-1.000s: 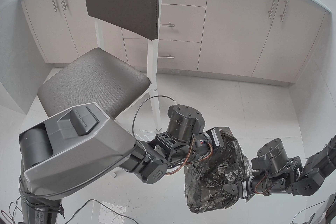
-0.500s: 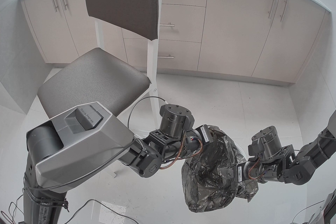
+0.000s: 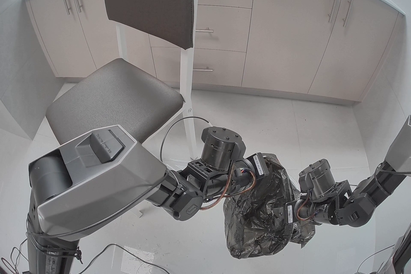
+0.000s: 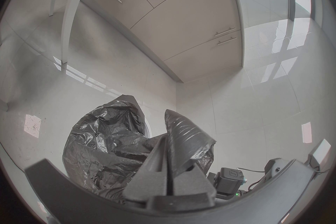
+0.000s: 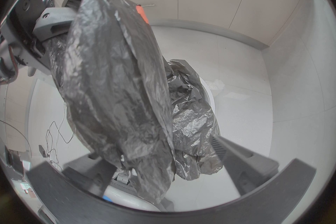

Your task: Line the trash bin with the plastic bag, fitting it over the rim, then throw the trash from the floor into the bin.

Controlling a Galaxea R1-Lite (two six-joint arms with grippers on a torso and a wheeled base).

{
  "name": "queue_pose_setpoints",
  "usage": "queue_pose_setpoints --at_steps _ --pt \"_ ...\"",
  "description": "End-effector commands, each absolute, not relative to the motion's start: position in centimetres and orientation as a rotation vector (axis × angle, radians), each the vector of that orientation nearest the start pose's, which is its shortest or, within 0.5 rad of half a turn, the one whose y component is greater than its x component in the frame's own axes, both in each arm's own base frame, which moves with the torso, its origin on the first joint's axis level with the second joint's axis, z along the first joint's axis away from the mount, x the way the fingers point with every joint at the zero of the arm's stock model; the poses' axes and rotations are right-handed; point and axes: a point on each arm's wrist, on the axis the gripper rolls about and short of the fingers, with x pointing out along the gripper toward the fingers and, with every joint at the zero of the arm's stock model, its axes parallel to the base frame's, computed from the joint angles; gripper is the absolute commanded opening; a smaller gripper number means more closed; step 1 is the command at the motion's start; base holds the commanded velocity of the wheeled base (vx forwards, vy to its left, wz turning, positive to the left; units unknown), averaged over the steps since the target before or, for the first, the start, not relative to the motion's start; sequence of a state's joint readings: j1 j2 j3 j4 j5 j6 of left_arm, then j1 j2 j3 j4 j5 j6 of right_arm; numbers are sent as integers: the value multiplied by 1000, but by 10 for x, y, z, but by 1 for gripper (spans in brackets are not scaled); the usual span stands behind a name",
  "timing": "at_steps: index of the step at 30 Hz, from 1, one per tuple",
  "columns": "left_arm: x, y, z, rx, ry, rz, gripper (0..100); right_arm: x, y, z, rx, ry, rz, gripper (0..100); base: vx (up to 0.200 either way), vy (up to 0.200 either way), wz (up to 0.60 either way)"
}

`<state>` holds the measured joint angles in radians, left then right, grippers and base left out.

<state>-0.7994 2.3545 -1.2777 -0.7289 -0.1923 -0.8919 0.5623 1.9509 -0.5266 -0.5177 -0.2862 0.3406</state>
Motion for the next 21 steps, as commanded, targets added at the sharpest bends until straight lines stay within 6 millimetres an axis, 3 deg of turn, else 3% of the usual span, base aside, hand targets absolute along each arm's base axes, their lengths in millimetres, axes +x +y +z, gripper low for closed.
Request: queue_pose_setpoints --at_steps 1,12,17,18,21 --pt "317 -329 61 -705 748 -749 0 240 142 31 -61 854 105 0 0 0 0" --pt "317 -326 56 -696 757 -737 0 243 142 38 -40 809 106 0 0 0 0" --pt "317 -326 50 -684 758 -715 0 242 140 56 -34 729 63 0 0 0 0" --pt "316 -327 50 -694 764 -714 0 238 139 73 -35 669 35 0 0 0 0" --pt "307 -331 52 -687 777 -731 0 230 131 88 -86 633 -12 0 0 0 0"
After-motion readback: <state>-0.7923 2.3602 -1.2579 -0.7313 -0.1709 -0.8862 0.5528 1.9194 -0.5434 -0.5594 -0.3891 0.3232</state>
